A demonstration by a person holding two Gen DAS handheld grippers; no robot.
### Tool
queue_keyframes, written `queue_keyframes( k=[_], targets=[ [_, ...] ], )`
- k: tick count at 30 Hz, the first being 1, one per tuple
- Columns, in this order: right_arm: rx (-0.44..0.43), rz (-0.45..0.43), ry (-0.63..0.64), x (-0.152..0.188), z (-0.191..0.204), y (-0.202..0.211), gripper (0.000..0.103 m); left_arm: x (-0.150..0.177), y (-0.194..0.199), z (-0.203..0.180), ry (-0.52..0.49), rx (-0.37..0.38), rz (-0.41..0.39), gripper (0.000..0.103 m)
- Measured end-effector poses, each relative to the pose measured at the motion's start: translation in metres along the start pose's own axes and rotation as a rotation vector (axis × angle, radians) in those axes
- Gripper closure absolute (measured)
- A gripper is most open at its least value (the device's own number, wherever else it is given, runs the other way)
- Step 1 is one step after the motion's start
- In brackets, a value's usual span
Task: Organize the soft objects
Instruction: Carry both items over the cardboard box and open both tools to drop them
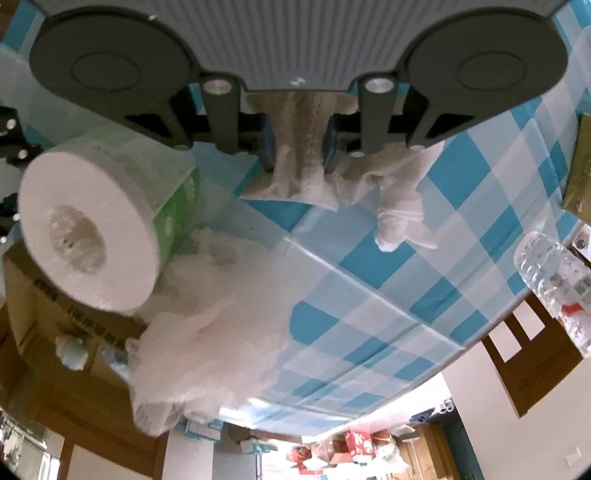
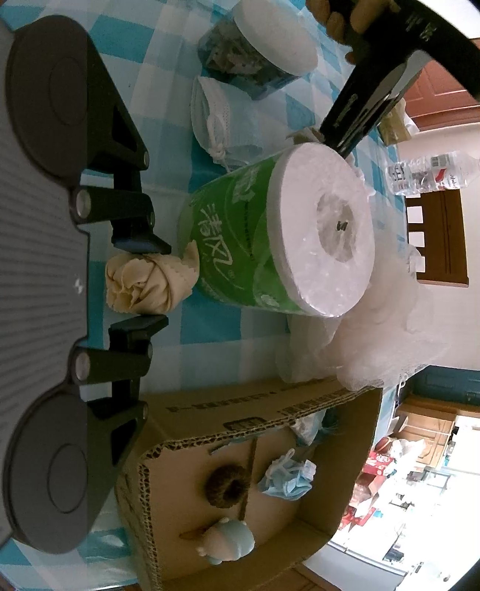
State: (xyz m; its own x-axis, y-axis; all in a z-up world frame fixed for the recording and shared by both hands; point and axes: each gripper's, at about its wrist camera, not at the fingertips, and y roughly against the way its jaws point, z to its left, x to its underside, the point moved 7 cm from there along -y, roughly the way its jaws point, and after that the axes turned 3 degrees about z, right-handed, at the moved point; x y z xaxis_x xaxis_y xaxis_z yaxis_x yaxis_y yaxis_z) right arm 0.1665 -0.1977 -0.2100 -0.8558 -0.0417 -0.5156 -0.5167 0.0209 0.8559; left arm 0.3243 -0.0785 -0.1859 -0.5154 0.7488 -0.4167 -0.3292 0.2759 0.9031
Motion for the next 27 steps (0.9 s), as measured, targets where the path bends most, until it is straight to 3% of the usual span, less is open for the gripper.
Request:
queue_keyframes(
  k=[13, 22, 27],
  targets=[
    [-0.027, 0.016, -0.018, -0.001, 0.001, 0.022, 0.064, 0.001, 0.061, -0.016, -0.037, 0.026, -0.04, 0.078],
    [-0.044, 0.021, -0.003, 0.013, 0.006, 0.049, 0.064, 0.032, 0.096, -0.061, -0.133, 0.099, 0.008, 0.078],
    [-0.058, 0.023, 0.021, 0.019, 0.001, 0.063, 0.064, 0.045, 0.109, -0.088, -0.121, 0.13, 0.015, 0.078]
  ],
)
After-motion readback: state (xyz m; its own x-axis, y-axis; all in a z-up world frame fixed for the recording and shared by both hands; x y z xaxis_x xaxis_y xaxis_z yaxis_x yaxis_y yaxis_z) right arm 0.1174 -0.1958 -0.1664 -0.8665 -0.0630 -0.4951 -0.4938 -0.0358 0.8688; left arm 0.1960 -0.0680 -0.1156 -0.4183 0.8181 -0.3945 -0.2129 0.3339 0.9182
